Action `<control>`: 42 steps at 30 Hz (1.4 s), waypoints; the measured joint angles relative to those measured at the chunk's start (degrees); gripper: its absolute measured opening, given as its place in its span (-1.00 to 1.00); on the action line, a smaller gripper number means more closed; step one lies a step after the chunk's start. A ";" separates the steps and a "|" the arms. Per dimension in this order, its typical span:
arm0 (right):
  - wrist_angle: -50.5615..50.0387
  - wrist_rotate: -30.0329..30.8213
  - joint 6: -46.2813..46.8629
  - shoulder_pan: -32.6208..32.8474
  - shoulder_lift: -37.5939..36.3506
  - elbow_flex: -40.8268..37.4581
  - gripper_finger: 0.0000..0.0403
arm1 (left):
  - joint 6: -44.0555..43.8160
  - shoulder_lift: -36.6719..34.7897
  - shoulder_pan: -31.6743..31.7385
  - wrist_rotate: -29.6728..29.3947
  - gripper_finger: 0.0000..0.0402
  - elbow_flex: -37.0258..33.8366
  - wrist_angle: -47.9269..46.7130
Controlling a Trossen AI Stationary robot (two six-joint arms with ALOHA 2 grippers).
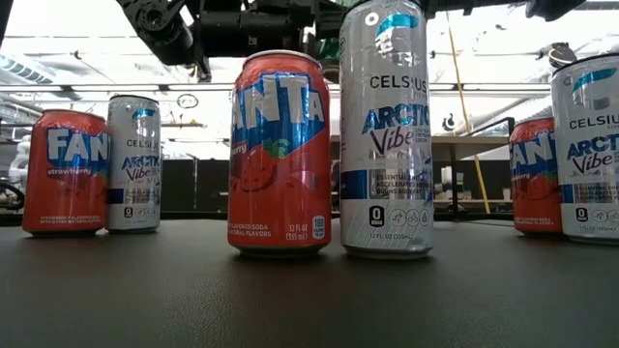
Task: Place canned beverage on shelf
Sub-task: Put the right green soda can on the shelf
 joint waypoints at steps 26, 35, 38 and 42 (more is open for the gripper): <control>-2.45 -4.53 5.40 -3.28 0.85 0.00 0.40 | 1.16 -1.45 0.24 -0.71 0.48 0.04 -5.14; -9.58 -5.22 4.41 -9.12 1.34 2.55 0.40 | 3.08 -11.28 1.95 -7.27 0.93 0.46 -25.71; -12.88 -5.91 2.89 -11.44 2.55 6.76 0.40 | 3.13 -12.86 2.20 -8.01 0.95 0.48 -29.87; -18.22 -10.63 2.15 -15.11 5.47 12.97 0.40 | 3.17 -16.03 2.58 -11.93 0.89 0.44 -35.79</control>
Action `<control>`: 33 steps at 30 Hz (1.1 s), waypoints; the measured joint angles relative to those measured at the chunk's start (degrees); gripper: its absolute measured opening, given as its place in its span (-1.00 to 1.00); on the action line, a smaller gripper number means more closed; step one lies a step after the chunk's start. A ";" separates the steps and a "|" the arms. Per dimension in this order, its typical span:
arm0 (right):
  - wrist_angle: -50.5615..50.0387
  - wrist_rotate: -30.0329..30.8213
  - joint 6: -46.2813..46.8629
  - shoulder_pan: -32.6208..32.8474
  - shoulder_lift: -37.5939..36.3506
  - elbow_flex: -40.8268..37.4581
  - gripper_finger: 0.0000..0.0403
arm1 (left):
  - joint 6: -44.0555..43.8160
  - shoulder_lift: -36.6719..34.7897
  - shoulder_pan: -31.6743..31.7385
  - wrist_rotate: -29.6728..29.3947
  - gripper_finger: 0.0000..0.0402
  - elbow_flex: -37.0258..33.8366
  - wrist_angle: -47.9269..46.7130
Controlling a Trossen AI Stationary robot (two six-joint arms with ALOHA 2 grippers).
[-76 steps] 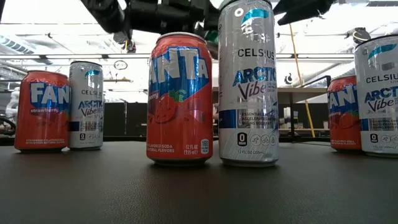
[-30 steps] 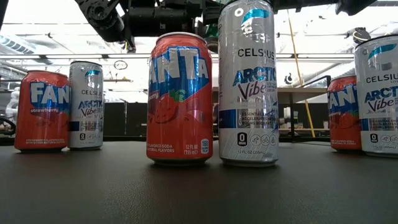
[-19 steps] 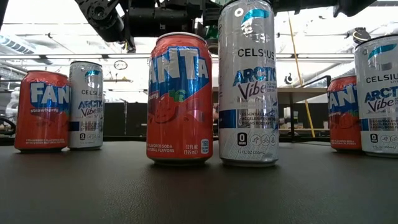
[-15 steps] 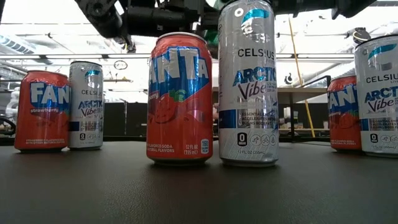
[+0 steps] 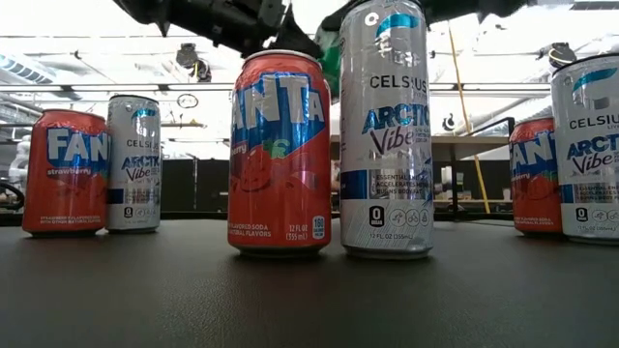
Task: Place canned beverage on shelf
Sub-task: Put the right green soda can on the shelf
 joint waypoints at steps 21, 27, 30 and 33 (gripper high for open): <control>-13.79 -10.45 -1.88 -14.82 18.11 20.46 0.41 | -5.11 -12.83 -0.66 -14.02 0.89 -12.31 -7.90; -12.54 -14.01 -0.22 -16.58 20.56 20.61 0.42 | -5.20 -12.77 -0.70 -14.32 0.89 -13.13 -7.53; -12.34 -15.17 -0.49 -16.96 20.83 20.65 0.42 | -5.18 -12.78 -0.72 -14.32 0.89 -13.14 -7.15; -12.35 -17.31 -0.17 -17.25 20.84 20.65 0.42 | -5.16 -12.76 -0.72 -14.32 0.89 -13.14 -6.75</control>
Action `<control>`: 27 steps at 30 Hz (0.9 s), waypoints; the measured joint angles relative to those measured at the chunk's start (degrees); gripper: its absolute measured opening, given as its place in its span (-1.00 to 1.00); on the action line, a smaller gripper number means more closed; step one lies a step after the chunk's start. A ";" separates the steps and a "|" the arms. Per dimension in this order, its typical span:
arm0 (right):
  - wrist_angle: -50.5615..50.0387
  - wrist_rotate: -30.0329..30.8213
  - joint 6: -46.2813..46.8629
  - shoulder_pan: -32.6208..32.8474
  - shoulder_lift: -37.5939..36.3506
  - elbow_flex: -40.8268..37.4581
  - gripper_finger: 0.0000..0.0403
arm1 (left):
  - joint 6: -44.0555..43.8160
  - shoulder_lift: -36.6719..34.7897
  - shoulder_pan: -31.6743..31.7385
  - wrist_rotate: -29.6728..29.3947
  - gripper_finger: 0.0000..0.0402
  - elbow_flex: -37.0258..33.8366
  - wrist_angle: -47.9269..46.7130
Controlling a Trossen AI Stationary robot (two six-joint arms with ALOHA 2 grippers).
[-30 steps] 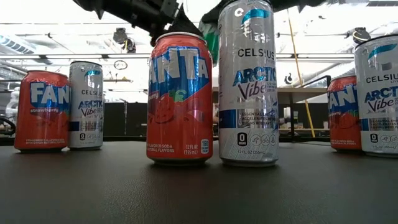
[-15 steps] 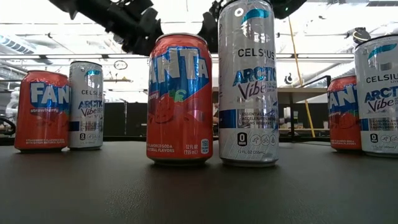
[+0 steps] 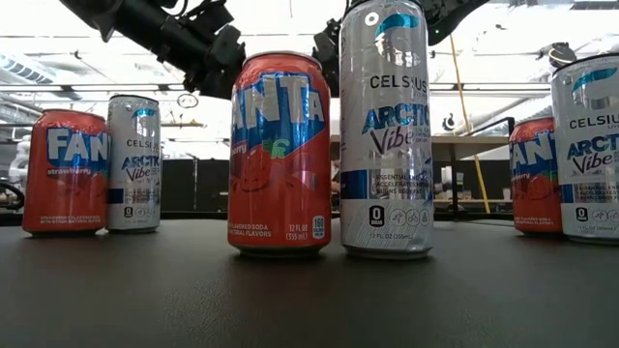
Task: Place canned beverage on shelf
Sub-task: Put the right green soda can on the shelf
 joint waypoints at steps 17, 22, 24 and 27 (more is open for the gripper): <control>1.79 -0.84 0.08 0.24 -2.07 -0.17 0.81 | 0.03 0.02 -0.04 0.01 0.89 0.00 1.29; -0.11 0.76 -0.35 1.06 -7.35 -0.17 0.82 | -1.40 0.02 -0.73 -0.72 0.89 0.00 0.25; -3.81 2.17 -0.43 1.48 -9.77 -0.17 0.82 | -1.45 0.02 -1.71 -1.96 0.89 0.00 0.27; -9.97 2.07 -0.45 2.36 -11.85 -0.58 0.75 | -1.47 0.01 -4.03 -6.71 0.89 -0.90 2.12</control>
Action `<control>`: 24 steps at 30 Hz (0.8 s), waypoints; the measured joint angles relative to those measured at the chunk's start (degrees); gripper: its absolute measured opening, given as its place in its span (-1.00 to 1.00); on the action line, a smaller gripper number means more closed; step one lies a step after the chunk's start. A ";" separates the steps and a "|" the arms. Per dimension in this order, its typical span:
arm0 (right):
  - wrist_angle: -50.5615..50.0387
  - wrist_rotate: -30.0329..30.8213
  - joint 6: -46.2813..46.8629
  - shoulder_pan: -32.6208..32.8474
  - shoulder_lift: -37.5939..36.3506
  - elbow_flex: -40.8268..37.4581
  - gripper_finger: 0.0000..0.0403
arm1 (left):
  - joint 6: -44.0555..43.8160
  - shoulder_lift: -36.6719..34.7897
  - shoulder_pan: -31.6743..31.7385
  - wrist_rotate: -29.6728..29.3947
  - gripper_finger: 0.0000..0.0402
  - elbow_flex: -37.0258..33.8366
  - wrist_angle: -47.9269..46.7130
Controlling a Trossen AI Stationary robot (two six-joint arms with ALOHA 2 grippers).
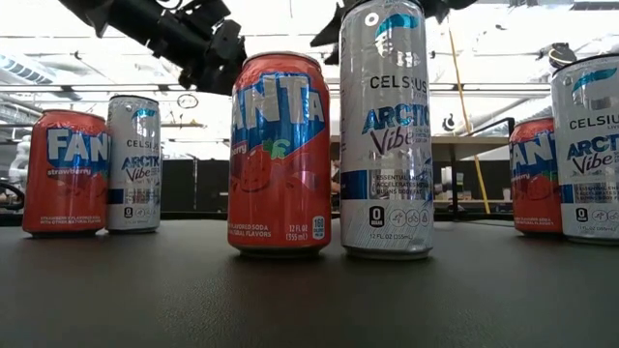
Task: Place canned beverage on shelf
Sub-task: Put the right green soda can on the shelf
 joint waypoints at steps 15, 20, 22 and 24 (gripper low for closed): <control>8.06 0.14 4.33 1.16 1.40 -11.88 -0.12 | 0.93 0.02 -3.95 -6.05 0.89 -6.58 12.49; 10.95 0.20 4.10 0.33 3.91 -11.88 -0.24 | 1.83 0.02 -3.95 -6.05 0.89 -6.58 12.58; 11.31 0.16 3.42 0.04 4.32 -11.88 -0.25 | 1.99 0.02 -3.91 -6.06 0.89 -6.58 12.32; 11.26 0.07 3.14 -0.35 4.35 -11.88 -0.25 | 1.99 0.02 -3.77 -6.05 0.89 -6.58 12.05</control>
